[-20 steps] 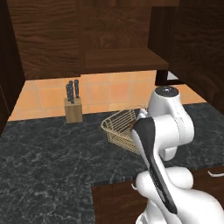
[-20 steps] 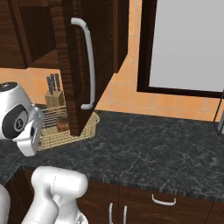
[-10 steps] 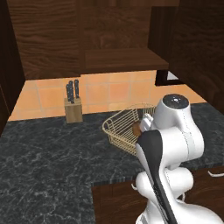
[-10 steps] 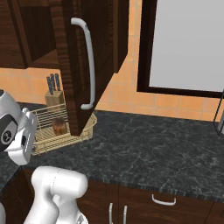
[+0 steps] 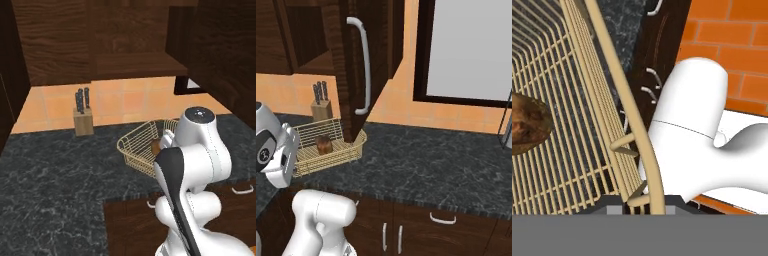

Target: Open the cabinet, pick up the bread from the cabinet and place it in the basket. Then move the basket to the dining counter.

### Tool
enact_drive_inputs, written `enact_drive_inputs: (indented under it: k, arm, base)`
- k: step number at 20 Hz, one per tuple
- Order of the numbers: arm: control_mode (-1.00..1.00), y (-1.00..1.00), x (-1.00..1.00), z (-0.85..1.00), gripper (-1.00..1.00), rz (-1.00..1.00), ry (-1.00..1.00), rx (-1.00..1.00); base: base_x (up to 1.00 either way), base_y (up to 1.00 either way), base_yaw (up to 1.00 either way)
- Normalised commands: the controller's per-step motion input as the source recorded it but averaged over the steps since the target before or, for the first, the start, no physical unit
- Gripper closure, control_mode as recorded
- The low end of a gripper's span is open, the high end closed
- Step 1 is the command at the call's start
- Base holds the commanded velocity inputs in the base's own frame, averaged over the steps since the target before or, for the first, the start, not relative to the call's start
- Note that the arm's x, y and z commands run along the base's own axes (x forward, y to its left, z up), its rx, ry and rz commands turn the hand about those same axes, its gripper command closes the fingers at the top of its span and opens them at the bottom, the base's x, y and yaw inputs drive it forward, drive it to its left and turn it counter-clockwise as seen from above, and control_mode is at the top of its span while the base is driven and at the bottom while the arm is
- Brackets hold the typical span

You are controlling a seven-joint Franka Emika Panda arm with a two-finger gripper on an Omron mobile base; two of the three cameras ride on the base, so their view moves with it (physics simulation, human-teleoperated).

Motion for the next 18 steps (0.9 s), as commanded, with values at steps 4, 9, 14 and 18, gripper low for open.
enact_drive_inputs:
  k: [4,9,14,18]
  arm:
    - [1.00,0.00,0.00,0.00,1.00,0.00,0.00,0.00]
    - [1.00,0.00,0.00,0.00,1.00,0.00,0.00,0.00]
    - [1.00,0.00,0.00,0.00,1.00,0.00,0.00,0.00]
    - [1.00,0.00,0.00,0.00,1.00,0.00,0.00,0.00]
  base:
    - [-0.74,0.00,0.00]
    - [-0.99,-0.34,0.00]
    - [-0.75,-0.73,-0.19]
    - [-0.24,-0.87,-0.57]
